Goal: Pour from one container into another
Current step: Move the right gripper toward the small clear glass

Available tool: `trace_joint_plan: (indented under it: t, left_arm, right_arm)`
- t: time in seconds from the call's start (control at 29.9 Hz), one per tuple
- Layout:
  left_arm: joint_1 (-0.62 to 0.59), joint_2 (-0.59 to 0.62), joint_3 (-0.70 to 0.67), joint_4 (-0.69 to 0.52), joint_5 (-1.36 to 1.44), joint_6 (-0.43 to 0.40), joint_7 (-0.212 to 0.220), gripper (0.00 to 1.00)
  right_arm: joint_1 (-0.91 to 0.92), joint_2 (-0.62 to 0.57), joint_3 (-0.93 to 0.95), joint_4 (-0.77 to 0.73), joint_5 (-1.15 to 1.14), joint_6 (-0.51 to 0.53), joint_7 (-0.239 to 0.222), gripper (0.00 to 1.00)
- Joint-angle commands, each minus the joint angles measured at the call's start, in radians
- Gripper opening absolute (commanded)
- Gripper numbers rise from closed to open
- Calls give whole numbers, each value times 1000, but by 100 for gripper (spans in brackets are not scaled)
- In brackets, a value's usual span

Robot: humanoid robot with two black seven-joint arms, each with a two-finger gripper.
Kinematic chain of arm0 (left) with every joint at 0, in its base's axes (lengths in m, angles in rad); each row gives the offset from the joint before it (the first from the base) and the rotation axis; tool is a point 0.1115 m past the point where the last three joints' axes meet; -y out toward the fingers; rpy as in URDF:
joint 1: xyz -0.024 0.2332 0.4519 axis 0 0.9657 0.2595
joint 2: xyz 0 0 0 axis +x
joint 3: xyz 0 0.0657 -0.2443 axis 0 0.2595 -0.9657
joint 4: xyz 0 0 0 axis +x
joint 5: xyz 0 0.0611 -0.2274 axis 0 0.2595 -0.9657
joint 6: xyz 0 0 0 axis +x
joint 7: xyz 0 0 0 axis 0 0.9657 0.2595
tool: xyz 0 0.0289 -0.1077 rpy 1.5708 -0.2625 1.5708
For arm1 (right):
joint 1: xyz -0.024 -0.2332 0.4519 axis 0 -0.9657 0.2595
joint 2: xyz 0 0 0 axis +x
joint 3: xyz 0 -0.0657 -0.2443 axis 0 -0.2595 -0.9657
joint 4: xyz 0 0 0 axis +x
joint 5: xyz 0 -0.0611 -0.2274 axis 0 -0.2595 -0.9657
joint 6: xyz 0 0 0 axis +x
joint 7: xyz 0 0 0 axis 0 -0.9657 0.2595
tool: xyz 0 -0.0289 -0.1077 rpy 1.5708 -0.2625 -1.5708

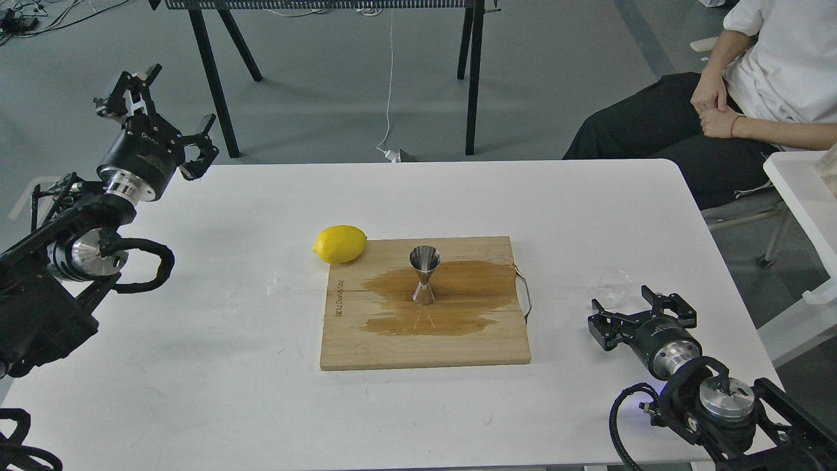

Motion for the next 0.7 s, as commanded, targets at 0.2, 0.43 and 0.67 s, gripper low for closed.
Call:
trace_joint_plan:
  t: [0.2, 0.43, 0.67]
  left_arm:
    - [-1, -5, 0, 0, 0, 1, 1, 100]
    - [-1, -5, 0, 0, 0, 4, 1, 99]
    - [0, -8, 0, 0, 0, 5, 1, 99]
  right_arm:
    - [46, 25, -2, -55, 0, 0, -8, 86]
    - [60, 41, -2, -90, 0, 0, -12, 84]
    - [60, 43, -3, -90, 0, 52, -26, 78]
